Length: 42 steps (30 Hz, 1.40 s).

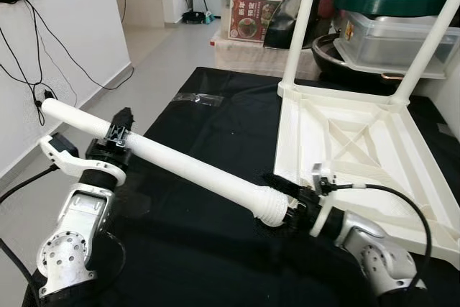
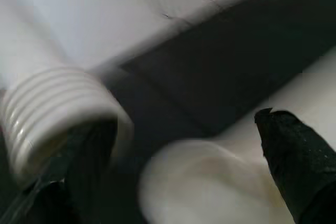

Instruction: Building children table

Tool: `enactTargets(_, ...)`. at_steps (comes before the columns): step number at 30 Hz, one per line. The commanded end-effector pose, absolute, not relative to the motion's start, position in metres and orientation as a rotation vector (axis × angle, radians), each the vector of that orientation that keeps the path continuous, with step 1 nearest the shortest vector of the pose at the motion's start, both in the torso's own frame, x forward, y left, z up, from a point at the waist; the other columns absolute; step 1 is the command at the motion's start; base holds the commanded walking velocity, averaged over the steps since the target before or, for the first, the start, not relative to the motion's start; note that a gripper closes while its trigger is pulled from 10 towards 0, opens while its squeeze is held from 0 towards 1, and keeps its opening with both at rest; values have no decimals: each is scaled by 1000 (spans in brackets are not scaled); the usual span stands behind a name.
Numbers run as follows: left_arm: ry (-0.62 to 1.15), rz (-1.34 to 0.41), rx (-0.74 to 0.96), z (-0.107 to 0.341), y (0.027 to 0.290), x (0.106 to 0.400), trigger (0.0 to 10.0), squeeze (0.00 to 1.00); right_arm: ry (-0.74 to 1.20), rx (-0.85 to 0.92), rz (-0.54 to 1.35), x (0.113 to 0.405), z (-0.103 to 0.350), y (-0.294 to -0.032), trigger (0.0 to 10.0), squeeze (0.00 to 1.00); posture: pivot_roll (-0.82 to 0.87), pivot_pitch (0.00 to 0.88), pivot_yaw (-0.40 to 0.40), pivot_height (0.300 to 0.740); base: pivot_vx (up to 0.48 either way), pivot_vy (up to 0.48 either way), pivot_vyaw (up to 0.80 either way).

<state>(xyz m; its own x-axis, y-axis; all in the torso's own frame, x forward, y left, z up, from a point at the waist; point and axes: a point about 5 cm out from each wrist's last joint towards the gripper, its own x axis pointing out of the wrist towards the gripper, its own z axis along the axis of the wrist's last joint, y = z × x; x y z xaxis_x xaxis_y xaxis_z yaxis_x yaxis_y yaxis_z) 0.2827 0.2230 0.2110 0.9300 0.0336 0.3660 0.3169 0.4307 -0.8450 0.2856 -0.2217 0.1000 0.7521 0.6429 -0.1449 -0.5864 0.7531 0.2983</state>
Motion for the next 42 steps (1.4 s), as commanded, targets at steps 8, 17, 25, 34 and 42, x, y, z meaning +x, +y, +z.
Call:
enactTargets(8, -407, -179, -1076, 223, 230, 281, 0, 0, 283, 26, 609, 283, 115, -272, 10000, 1000, 56, 0, -31, 740, 0, 0, 0)
enactTargets(17, -393, -194, -1056, 223, 225, 284, 0, 0, 14, 141, 733, 312, 184, -235, 10000, 0, 57, 0, -22, 740, 0, 0, 0)
enactTargets(25, -386, -222, -1030, 224, 221, 286, 0, 0, -103, 147, 963, 324, 235, -164, 10000, 0, 62, 0, -18, 740, 0, 0, 0)
enactTargets(34, -372, -281, -977, 228, 206, 288, 0, 0, 130, 11, 1203, 324, 232, -88, 10000, 0, 77, 0, -43, 740, 0, 0, 0)
enactTargets(42, -353, -311, -951, 226, 190, 290, 0, 0, 241, -34, 1218, 317, 226, -72, 10000, 0, 71, 0, -46, 740, 0, 0, 0)
